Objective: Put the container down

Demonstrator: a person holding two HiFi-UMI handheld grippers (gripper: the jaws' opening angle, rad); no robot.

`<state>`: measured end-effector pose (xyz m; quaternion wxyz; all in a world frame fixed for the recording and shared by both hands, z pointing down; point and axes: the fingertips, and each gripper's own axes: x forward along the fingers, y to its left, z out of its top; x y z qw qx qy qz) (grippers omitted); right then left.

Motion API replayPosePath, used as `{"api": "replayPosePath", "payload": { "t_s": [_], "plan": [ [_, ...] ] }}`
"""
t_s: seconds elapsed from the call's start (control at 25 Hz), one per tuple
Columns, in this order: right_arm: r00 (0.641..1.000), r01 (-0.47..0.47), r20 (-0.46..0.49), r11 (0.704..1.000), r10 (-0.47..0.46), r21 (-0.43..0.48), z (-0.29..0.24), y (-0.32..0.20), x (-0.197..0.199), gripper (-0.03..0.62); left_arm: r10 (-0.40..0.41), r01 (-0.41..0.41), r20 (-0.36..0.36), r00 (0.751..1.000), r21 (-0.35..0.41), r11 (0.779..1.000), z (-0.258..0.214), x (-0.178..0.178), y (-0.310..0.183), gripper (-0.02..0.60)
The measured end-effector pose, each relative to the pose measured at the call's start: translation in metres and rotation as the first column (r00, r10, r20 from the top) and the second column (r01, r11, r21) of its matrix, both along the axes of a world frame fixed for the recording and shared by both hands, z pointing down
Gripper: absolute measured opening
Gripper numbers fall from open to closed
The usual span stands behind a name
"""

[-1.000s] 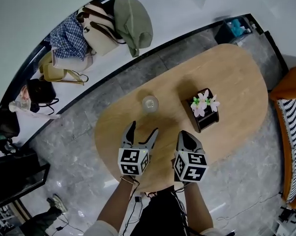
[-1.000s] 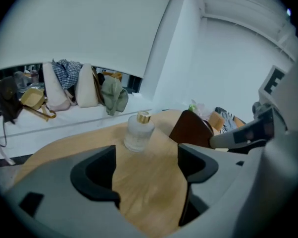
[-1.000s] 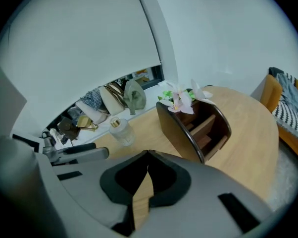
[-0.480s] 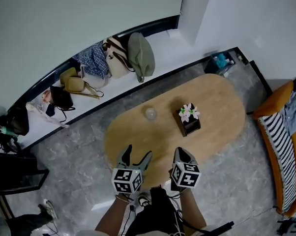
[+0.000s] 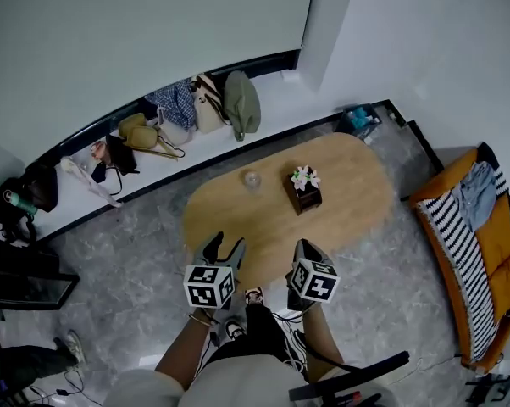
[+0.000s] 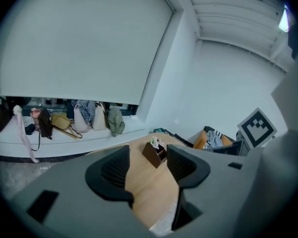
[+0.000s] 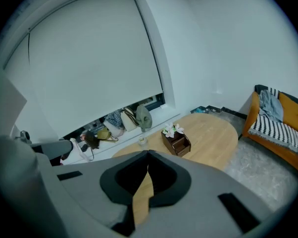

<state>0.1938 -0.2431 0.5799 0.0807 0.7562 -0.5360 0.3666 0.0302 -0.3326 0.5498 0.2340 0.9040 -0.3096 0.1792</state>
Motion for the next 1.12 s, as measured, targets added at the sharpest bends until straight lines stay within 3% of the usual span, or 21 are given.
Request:
{"api": "replayPosePath", "payload": {
  "t_s": [0.16,0.32,0.52,0.68,1.12],
  "plan": [
    [1.000,-0.006,-0.018,1.000,0.007,0.028,-0.030,0.023,-0.013,0.023,-0.003,0.003,0.014,1.000,0.017,1.000,-0.025,-0.023,0.027,0.188],
    [0.999,0.004,-0.045,0.998,-0.001,0.067,-0.063,0.038,-0.025,0.023,-0.007,0.003,0.046,0.999,0.076,0.997,-0.059,-0.044,0.042,0.090],
    [0.997,0.035,-0.066,0.994,-0.028,0.103,-0.093,0.059,-0.050,0.023,-0.004,0.005,-0.004,1.000,0.129,0.992,-0.102,-0.064,0.059,0.014],
    [0.994,0.080,-0.082,0.989,-0.070,0.125,-0.114,0.069,-0.071,0.024,0.005,0.002,-0.047,0.999,0.150,0.989,-0.129,-0.071,0.072,0.008],
    [0.976,0.194,-0.136,0.963,-0.170,0.186,-0.150,0.063,-0.084,0.023,-0.071,0.077,-0.048,0.996,0.146,0.986,-0.144,-0.077,0.091,0.008]
  ]
}}
